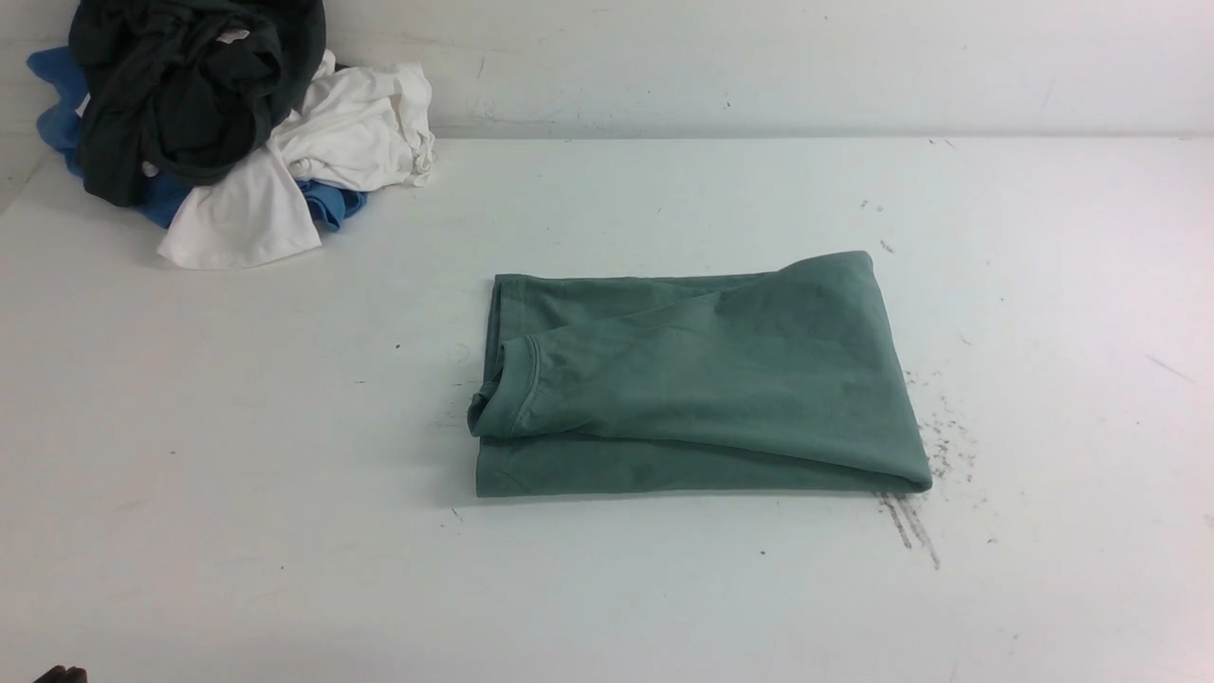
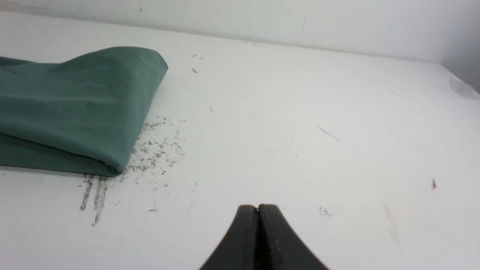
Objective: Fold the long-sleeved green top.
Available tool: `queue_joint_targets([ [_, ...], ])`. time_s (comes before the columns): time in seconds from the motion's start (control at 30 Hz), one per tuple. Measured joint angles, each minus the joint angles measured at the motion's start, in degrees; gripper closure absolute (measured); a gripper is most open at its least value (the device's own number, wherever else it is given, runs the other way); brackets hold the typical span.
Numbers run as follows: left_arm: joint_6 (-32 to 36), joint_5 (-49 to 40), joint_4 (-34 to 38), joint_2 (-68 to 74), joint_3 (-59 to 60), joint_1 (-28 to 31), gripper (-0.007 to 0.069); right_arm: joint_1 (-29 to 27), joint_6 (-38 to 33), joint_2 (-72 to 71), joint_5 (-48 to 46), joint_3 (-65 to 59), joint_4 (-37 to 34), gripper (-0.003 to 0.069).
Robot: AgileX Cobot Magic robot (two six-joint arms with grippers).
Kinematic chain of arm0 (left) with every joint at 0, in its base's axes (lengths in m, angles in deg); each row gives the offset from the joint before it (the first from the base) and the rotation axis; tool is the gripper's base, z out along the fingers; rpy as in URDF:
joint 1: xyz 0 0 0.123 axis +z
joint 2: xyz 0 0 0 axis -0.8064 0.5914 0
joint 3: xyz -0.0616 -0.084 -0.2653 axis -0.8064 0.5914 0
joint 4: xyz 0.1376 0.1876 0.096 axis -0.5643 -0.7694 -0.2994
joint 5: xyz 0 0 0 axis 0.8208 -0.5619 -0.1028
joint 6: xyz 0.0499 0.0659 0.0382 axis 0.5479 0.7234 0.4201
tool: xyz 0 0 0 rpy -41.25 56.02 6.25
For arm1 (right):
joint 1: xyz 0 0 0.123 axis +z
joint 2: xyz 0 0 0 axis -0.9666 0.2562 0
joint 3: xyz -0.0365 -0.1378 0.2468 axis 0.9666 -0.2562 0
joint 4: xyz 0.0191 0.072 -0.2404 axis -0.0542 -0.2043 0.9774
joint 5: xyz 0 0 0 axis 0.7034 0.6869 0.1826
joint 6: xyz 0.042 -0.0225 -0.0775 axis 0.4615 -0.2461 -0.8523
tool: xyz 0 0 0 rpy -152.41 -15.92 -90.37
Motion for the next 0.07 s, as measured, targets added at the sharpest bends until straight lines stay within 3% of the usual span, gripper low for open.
queue_joint_targets([
  [0.07, 0.0, 0.0, 0.0, 0.0, 0.0, 0.0, 0.0631, 0.0, 0.0, 0.0, 0.0, 0.0, 0.0, 0.0673],
])
